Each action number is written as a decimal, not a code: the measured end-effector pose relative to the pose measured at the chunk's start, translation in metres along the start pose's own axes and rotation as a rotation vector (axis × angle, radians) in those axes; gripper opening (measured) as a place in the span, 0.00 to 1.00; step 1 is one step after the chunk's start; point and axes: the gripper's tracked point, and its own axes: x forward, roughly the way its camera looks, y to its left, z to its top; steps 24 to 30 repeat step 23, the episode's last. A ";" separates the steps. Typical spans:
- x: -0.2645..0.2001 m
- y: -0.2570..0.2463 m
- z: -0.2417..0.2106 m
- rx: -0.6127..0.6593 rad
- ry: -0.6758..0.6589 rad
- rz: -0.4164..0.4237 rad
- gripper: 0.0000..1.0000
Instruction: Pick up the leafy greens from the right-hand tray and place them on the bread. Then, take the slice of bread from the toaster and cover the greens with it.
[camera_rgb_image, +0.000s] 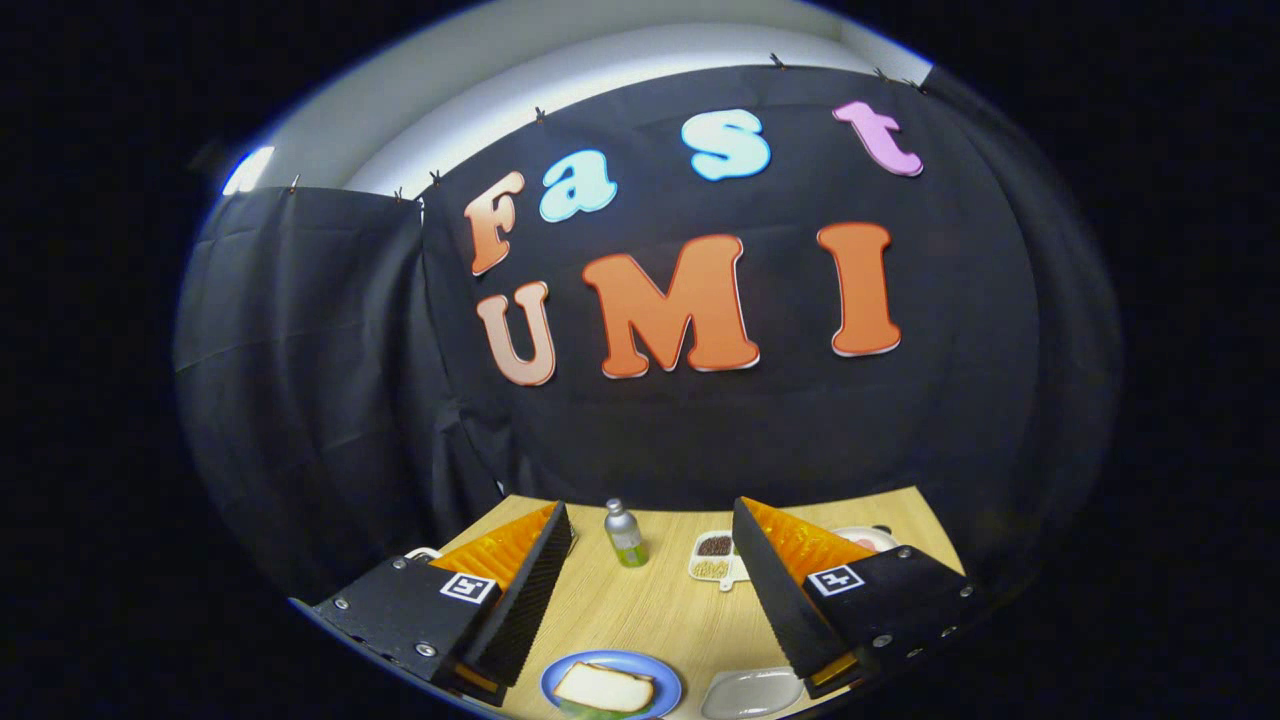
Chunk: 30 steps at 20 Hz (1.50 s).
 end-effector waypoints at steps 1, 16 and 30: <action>-0.001 -0.002 0.012 -0.021 -0.032 -0.013 0.98; -0.027 -0.022 0.078 -0.113 -0.206 -0.173 0.98; -0.037 -0.030 0.085 -0.114 -0.231 -0.227 0.98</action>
